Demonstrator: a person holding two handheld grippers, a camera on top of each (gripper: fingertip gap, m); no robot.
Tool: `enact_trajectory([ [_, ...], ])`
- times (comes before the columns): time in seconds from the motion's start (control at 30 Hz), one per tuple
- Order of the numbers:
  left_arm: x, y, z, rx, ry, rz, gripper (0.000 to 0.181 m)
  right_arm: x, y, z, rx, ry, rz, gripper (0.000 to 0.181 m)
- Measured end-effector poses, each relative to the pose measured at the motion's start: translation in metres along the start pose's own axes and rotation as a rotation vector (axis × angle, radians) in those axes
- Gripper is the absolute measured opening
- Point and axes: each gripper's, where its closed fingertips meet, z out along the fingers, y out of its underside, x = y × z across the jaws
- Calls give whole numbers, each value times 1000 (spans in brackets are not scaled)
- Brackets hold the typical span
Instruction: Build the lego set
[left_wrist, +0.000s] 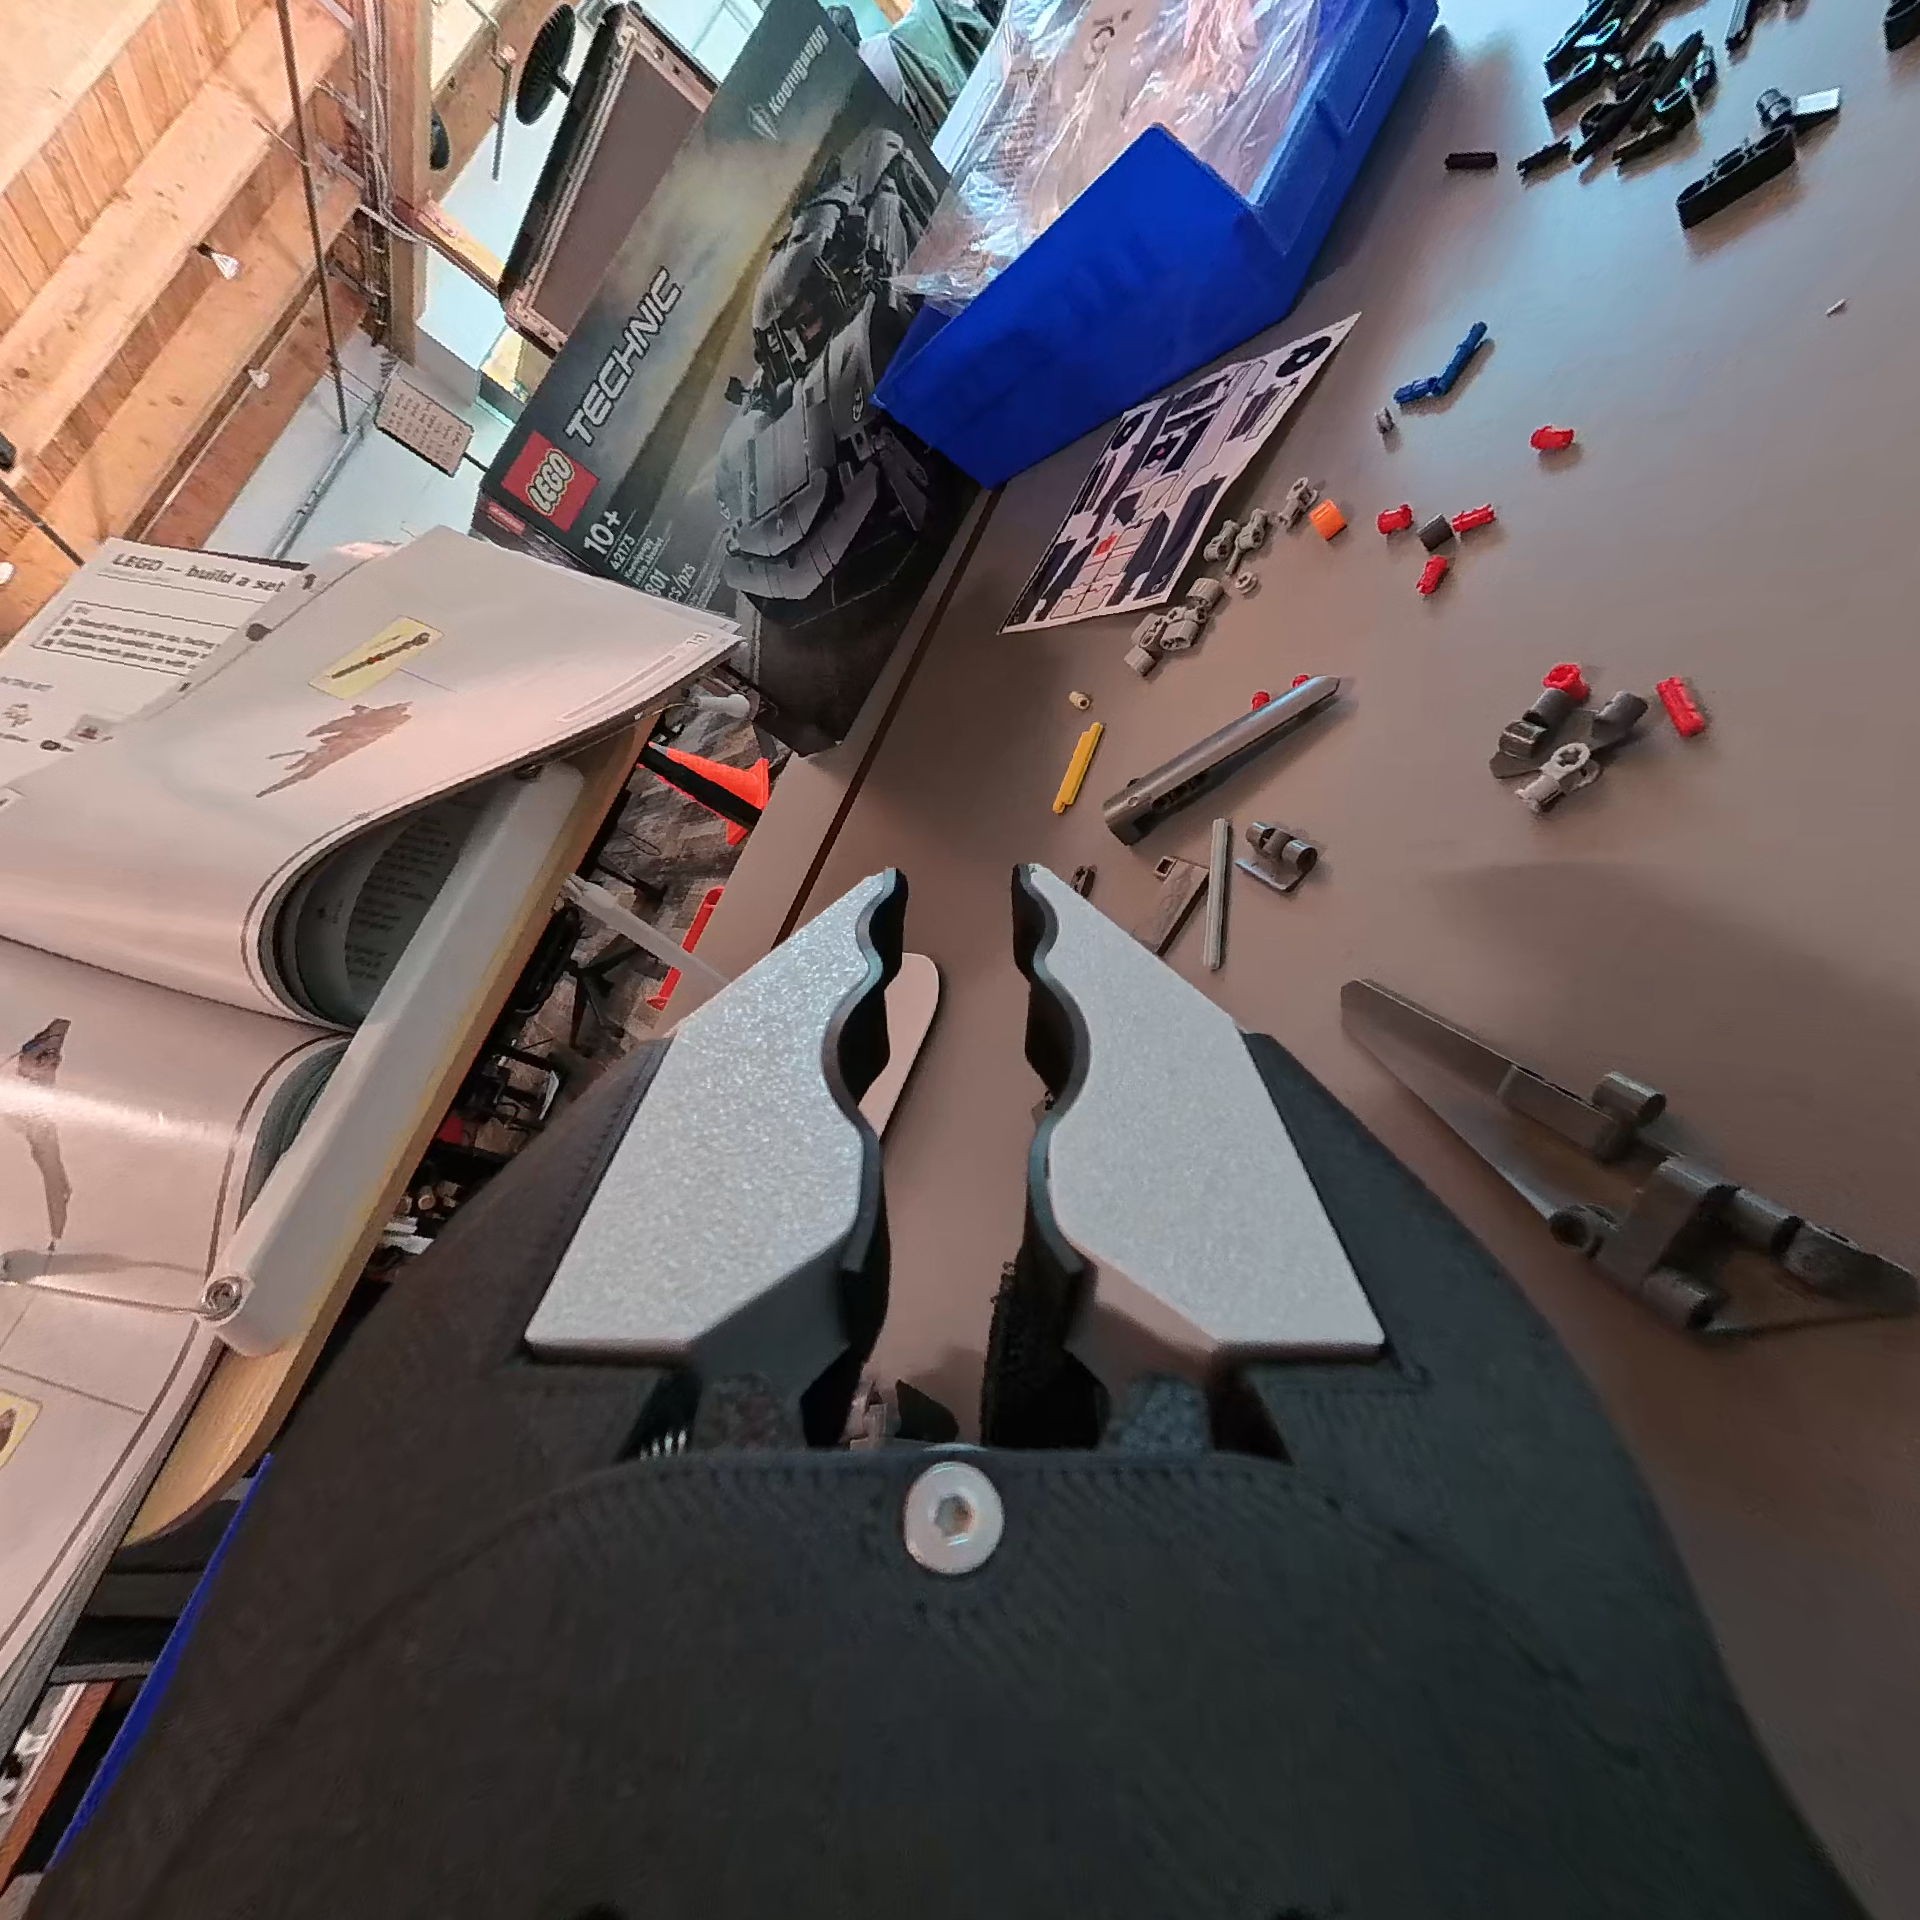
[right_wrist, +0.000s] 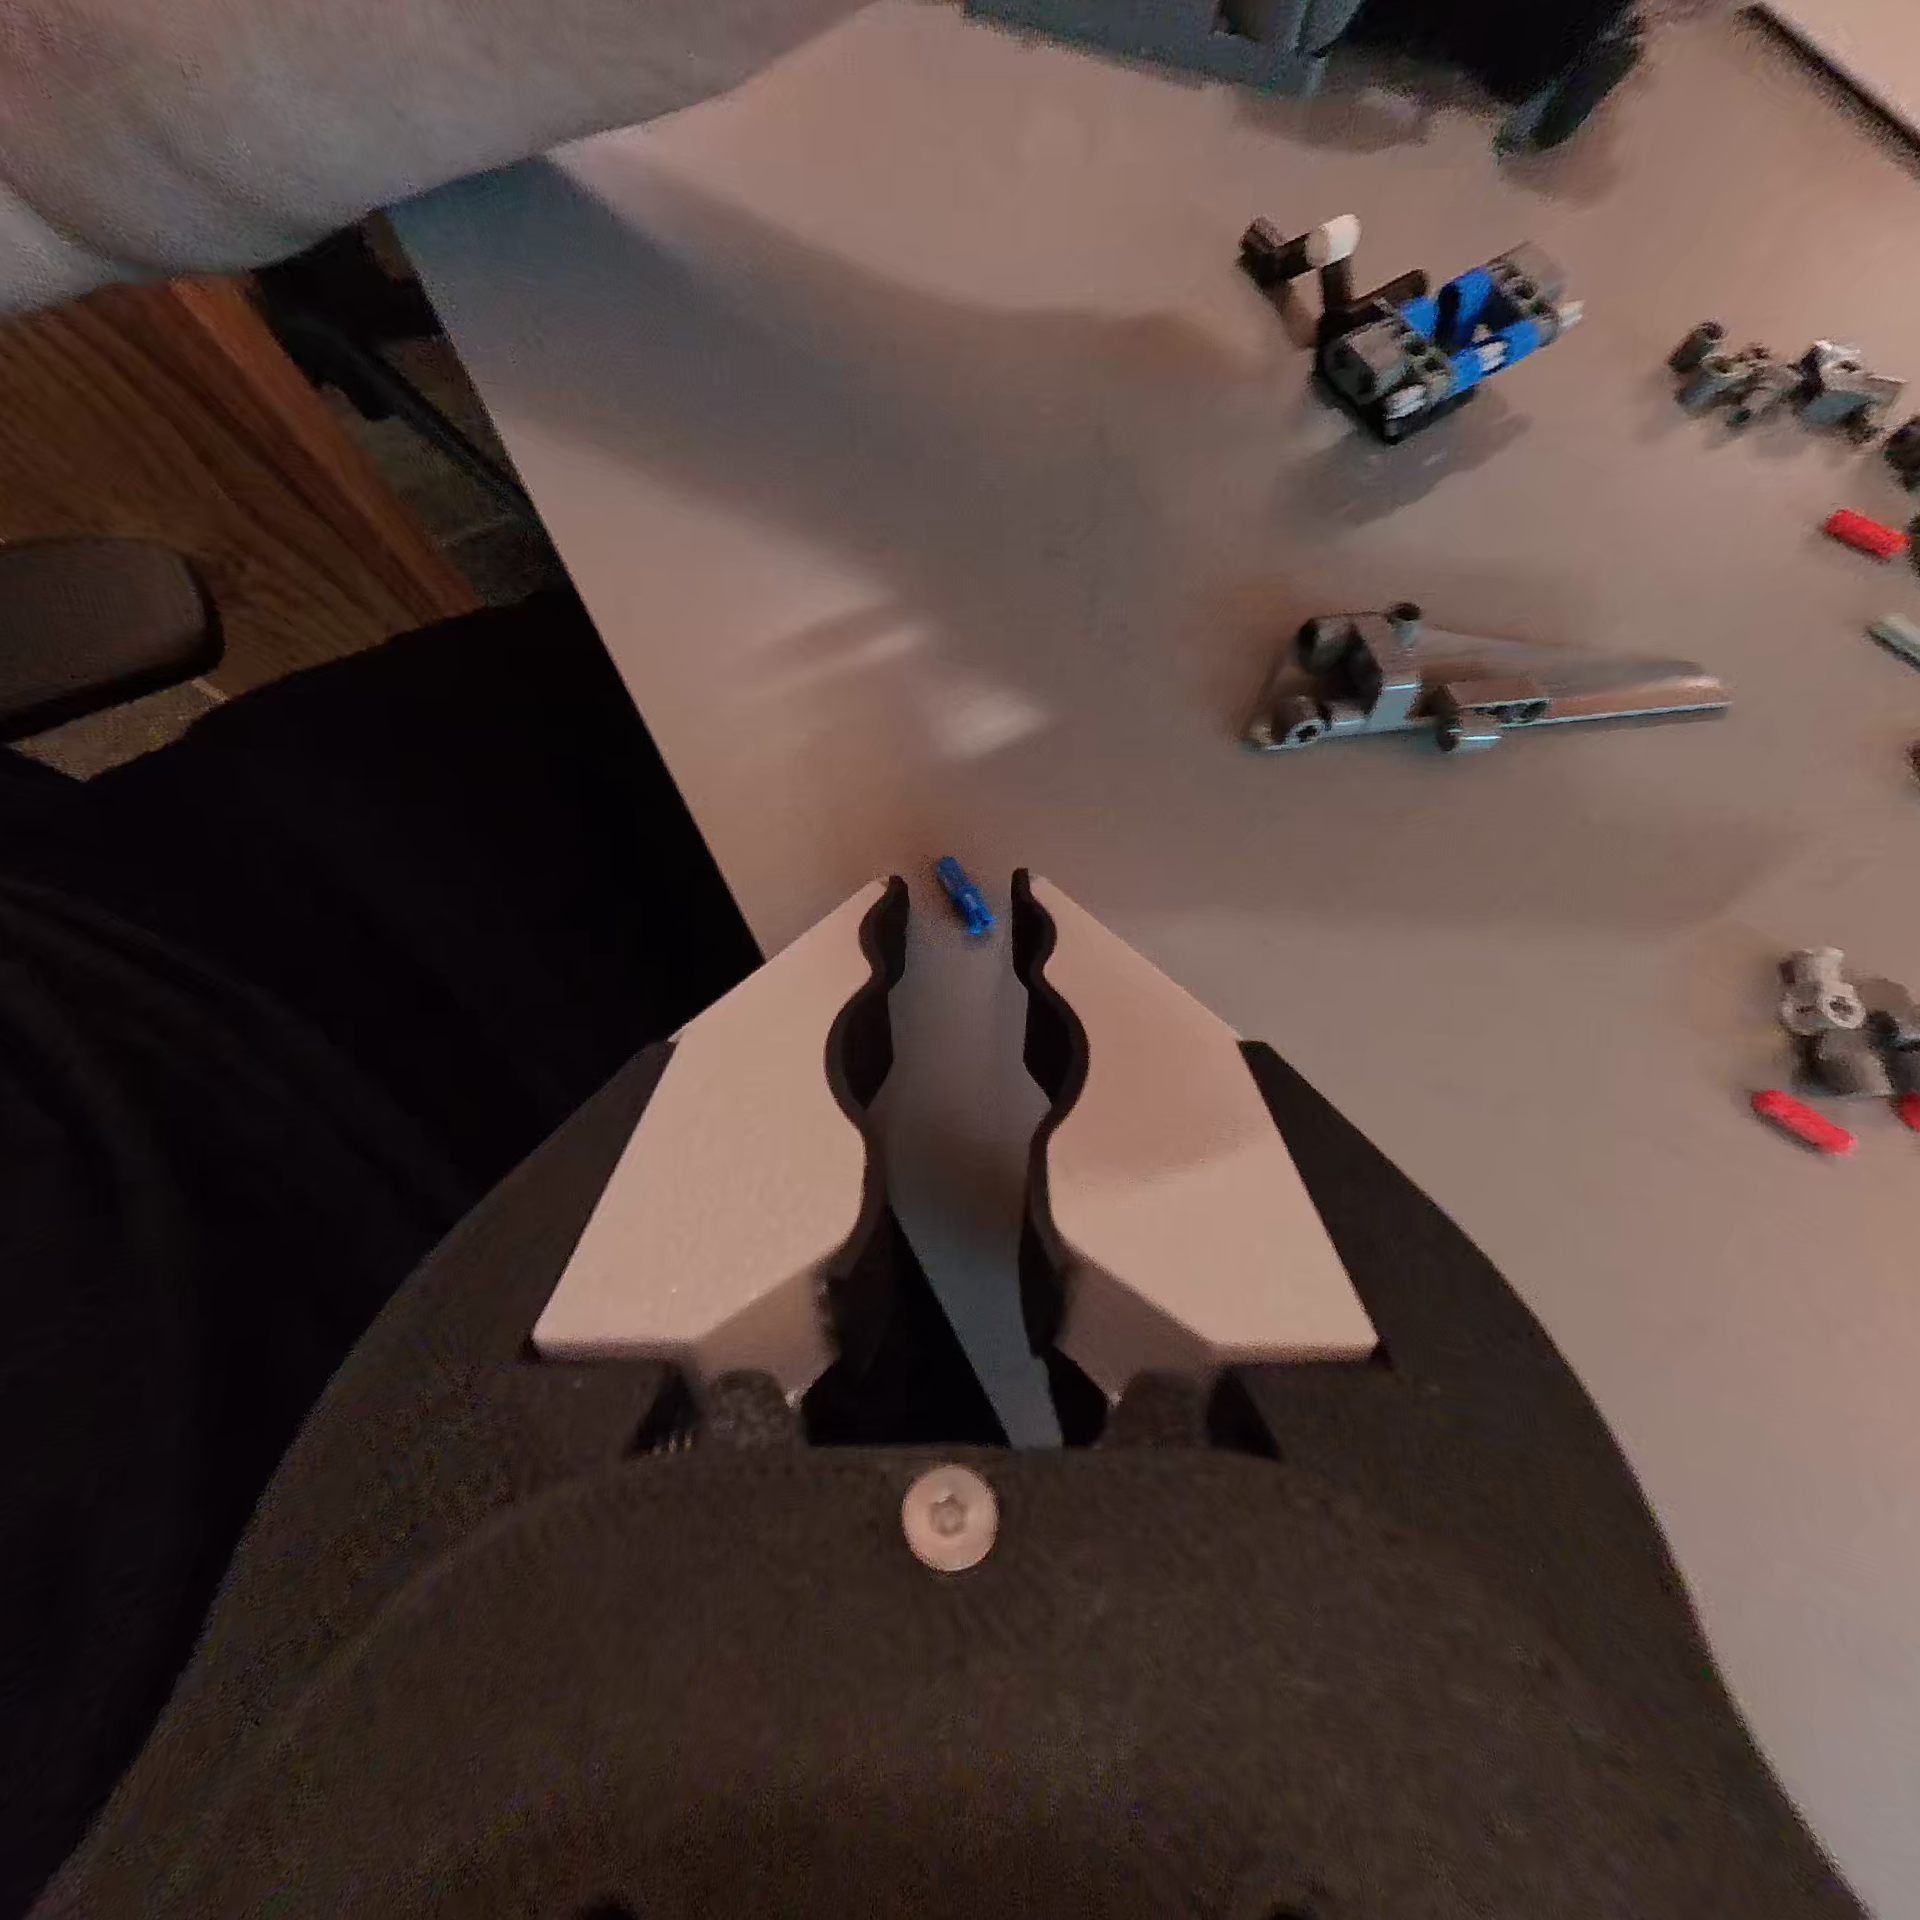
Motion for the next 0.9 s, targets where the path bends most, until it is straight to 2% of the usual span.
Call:
enact_trajectory([
  [0.13,1,-1,0,0,-2,7,18,1,0,2,-3,38,-33,3],
  [0.27,0,-2,-2,2,-5,9,18,3,2,-1,-1,28,-45,4],
  [0.33,0,-2,-2,2,-3,8,18,1,3,-3,-2,2,-39,15],
  [0.37,1,-2,-2,1,-3,9,18,2,3,-3,-3,3,-43,15],
  [0.5,3,-2,-3,-1,4,16,18,1,5,-4,-6,-11,-52,5],
  [0.63,8,-2,-5,-3,23,44,19,2,6,-5,-6,-26,-69,2],
  [0.8,24,-10,-33,19,117,103,21,8,1,-10,49,-56,-33,2],
  [0.9,58,-19,-66,103,260,189,26,16,-8,-21,132,-121,58,2],
])
